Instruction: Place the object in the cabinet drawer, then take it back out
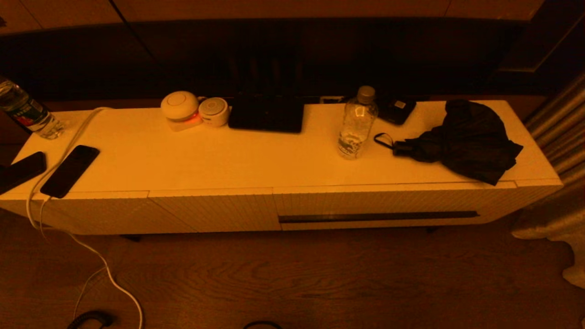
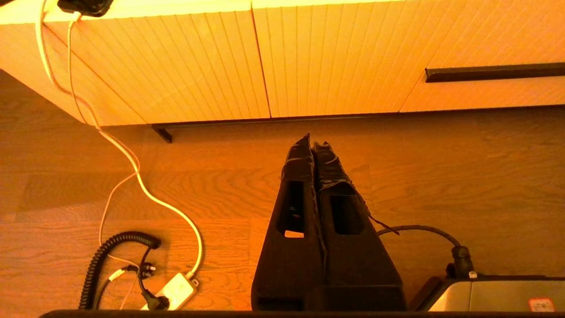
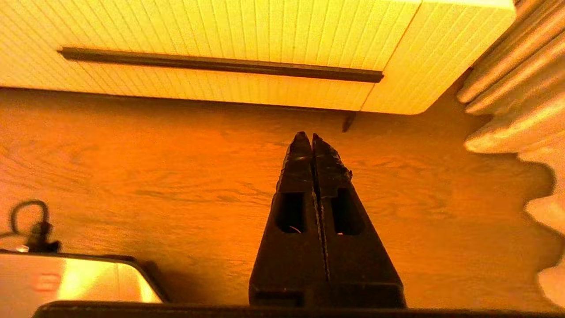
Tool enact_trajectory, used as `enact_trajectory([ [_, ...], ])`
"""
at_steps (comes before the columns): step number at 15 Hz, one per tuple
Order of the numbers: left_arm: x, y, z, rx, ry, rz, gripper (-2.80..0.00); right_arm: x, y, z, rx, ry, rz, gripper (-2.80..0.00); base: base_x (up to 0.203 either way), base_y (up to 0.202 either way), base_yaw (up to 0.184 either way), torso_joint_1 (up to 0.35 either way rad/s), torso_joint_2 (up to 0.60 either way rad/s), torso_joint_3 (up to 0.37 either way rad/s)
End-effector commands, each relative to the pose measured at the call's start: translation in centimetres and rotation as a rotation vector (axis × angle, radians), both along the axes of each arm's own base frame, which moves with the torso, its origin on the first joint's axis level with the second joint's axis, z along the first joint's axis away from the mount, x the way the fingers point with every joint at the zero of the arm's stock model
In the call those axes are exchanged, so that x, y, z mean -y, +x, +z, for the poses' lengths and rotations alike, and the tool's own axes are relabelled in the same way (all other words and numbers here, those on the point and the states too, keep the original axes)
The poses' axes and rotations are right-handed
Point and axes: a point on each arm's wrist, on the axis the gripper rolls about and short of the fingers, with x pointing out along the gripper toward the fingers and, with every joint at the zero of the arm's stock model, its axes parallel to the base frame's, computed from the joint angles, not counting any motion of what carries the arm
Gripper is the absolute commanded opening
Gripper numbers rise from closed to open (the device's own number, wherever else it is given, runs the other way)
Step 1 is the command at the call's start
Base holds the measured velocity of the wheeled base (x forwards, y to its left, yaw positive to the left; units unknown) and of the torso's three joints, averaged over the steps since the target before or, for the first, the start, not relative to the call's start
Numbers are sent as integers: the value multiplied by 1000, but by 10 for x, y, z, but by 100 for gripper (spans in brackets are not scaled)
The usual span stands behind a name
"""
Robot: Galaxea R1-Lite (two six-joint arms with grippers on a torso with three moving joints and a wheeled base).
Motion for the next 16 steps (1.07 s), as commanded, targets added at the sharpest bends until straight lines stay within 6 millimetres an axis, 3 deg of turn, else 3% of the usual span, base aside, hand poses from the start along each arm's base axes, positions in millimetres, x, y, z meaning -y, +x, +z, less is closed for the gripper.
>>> enact_trajectory([
  [1, 0, 0, 0, 0, 0, 0, -280, 0, 0, -1, -11, 2, 1, -280, 0, 0, 0, 0, 0, 0],
  [16, 0, 0, 0, 0, 0, 0, -280, 0, 0, -1, -9, 14, -7, -280, 0, 0, 0, 0, 0, 0],
])
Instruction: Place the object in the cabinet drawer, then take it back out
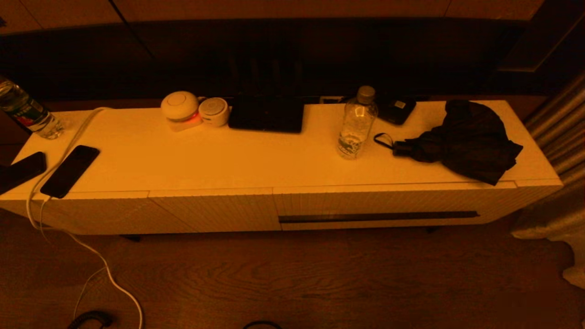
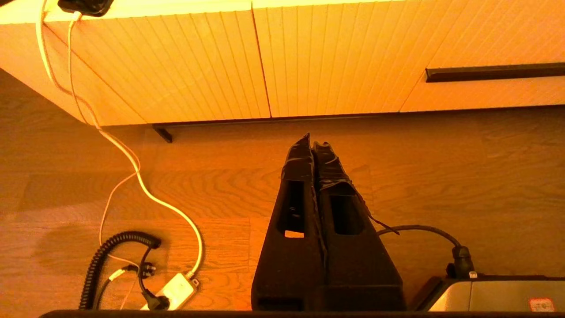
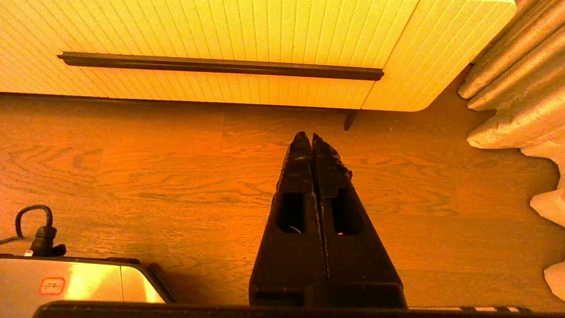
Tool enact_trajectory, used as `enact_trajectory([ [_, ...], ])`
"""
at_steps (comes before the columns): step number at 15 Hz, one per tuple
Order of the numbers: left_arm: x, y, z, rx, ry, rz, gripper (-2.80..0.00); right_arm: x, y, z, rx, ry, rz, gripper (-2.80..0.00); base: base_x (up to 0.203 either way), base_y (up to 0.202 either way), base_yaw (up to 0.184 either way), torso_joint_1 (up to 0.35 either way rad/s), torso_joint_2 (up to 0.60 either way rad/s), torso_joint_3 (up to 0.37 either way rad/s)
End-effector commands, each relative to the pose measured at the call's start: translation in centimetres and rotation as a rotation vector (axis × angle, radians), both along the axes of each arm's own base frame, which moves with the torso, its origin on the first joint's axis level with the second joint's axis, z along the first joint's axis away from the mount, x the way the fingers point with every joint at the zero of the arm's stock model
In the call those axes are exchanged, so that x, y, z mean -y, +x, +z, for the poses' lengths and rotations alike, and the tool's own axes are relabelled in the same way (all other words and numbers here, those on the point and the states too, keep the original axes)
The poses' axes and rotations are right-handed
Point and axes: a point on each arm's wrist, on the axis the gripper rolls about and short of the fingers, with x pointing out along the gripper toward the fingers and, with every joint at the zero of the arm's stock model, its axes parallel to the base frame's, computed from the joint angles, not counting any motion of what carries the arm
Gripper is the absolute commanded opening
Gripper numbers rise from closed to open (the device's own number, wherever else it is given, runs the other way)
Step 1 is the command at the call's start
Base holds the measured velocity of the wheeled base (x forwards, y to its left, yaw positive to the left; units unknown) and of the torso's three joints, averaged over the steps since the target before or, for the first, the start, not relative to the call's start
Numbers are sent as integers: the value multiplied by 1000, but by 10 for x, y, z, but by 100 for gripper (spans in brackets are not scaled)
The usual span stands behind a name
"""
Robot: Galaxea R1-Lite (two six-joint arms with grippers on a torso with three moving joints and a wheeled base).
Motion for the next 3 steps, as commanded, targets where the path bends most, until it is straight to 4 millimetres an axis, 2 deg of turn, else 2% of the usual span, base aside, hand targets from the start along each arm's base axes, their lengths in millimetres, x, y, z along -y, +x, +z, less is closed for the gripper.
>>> enact_trajectory([
  [1, 0, 0, 0, 0, 0, 0, -280, 0, 0, 0, -2, 0, 1, -280, 0, 0, 0, 0, 0, 0],
  [3, 0, 0, 0, 0, 0, 0, -280, 0, 0, 0, -3, 0, 1, -280, 0, 0, 0, 0, 0, 0],
])
